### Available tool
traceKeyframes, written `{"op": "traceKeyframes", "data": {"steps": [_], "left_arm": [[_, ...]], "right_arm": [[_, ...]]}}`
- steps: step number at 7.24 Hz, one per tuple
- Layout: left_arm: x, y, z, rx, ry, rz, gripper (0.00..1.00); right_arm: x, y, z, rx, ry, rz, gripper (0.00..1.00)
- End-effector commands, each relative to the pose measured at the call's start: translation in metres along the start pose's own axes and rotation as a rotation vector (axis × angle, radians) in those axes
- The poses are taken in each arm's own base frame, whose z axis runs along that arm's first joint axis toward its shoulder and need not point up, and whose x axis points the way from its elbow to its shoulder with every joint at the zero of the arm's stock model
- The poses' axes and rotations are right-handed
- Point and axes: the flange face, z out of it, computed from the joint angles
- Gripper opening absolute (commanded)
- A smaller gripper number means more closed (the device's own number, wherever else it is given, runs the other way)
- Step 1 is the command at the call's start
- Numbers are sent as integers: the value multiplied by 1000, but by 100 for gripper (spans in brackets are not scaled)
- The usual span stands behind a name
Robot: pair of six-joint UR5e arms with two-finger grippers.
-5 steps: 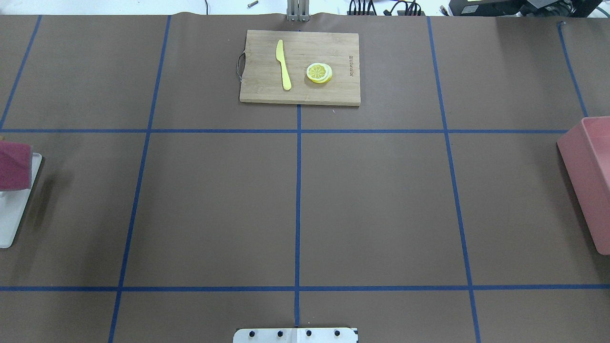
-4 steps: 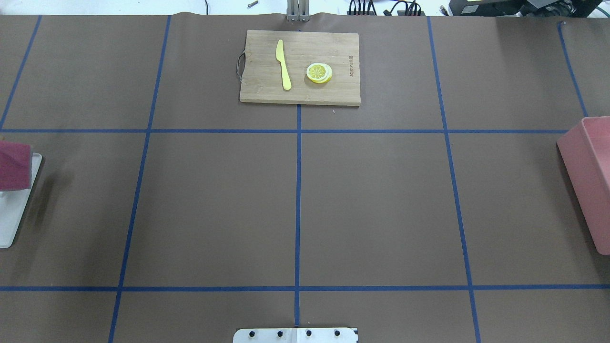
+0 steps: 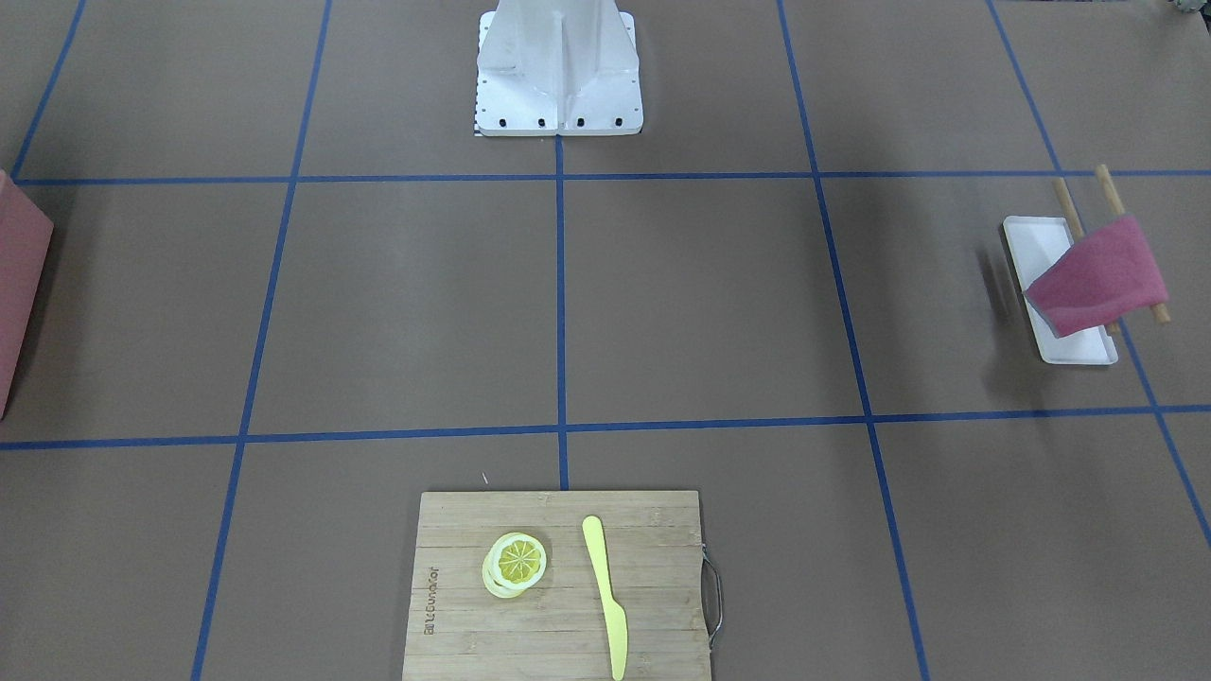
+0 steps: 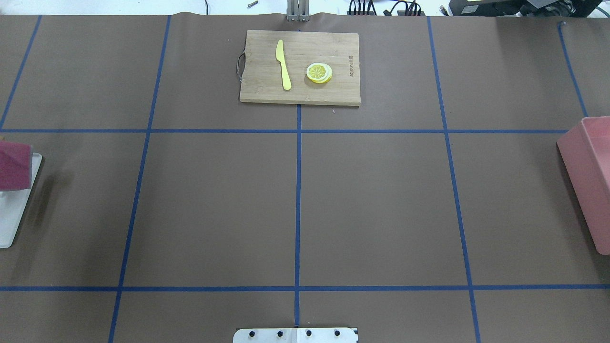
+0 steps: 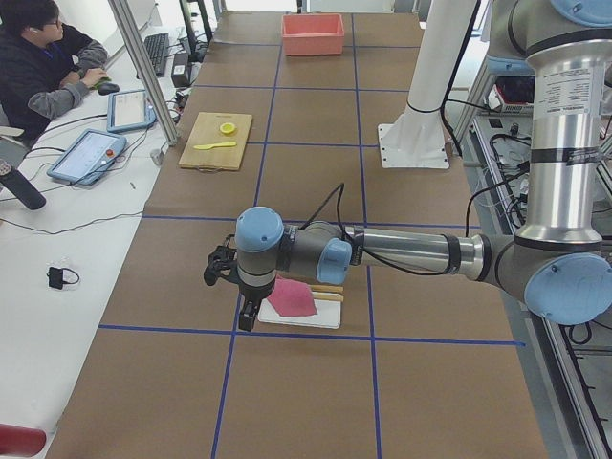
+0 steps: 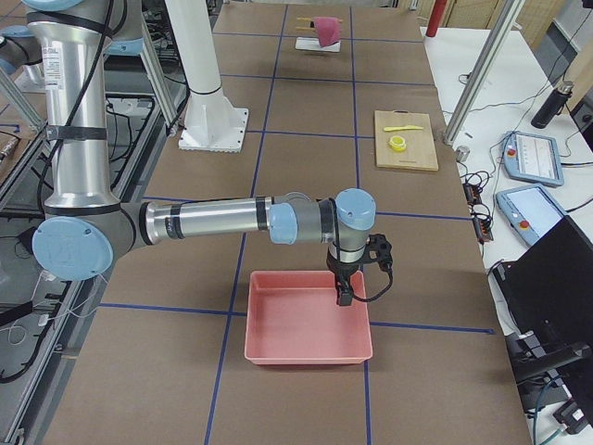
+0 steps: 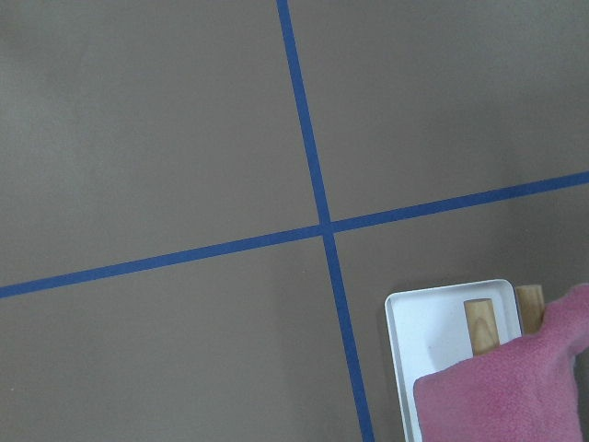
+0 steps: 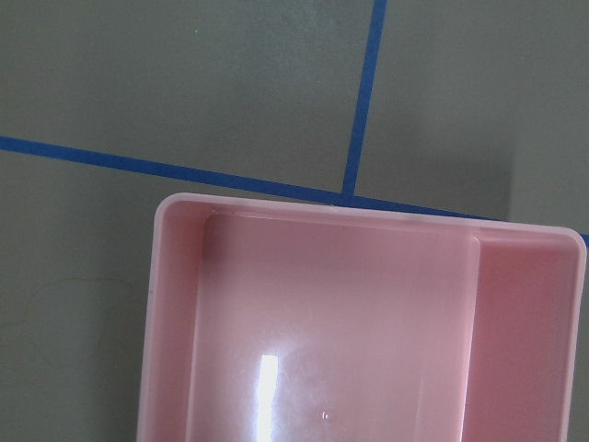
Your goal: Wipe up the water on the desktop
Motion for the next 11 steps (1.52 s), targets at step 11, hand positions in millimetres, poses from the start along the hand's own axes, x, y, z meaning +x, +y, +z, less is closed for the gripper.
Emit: {"op": "traceKeyframes", "data": {"steps": [11], "left_arm": [[17, -40, -20, 198, -6, 165, 99]], "right_arm": [[-14, 8, -18, 306, 23, -205, 100]]}}
